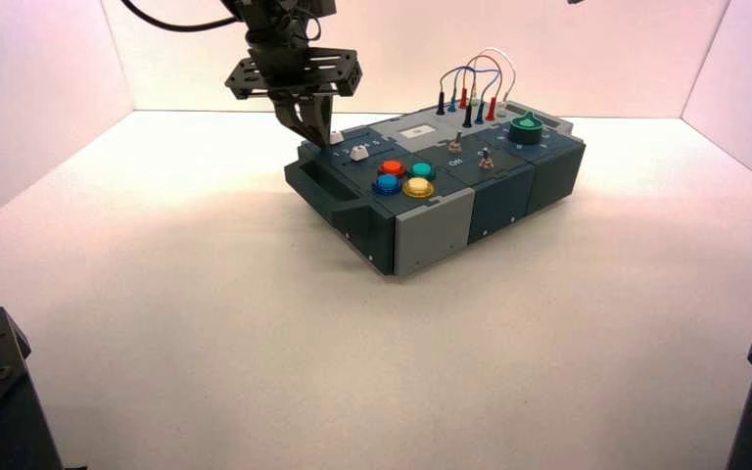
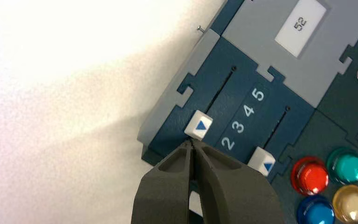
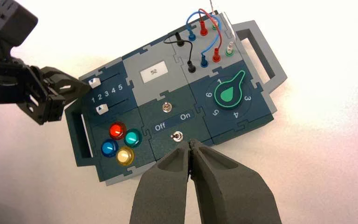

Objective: Move the top slider to position 3.

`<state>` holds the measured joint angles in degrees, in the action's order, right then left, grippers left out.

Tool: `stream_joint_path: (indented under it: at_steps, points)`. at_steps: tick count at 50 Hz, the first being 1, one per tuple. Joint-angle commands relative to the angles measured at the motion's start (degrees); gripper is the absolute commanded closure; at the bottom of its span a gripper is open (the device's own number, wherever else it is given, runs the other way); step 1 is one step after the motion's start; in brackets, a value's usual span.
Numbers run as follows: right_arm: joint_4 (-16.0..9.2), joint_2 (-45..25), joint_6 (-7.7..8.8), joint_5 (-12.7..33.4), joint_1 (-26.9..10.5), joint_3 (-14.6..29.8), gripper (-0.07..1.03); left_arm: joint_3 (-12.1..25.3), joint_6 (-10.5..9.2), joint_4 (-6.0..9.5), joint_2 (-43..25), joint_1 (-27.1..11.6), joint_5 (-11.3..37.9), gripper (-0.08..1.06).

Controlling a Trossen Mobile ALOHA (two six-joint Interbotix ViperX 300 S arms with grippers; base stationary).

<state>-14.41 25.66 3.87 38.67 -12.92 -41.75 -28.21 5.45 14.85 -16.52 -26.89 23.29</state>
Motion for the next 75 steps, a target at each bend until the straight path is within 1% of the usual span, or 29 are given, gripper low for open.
stream_joint_path:
  at_steps: [1, 25, 75]
  points:
    - [-0.3, 1.0, 0.09, -0.2, -0.3, 1.1, 0.99, 2.3, 0.53, -0.18, 0.5, 0.4, 0.3, 1.01]
    - [-0.3, 1.0, 0.00, -0.1, -0.3, 1.3, 0.99, 4.2, 0.88, -0.18, -0.4, 0.4, 1.1, 1.01]
    - [-0.3, 1.0, 0.00, 0.0, -0.3, 1.0, 0.99, 4.8, 0.79, -0.18, -1.4, 0.4, 1.6, 1.01]
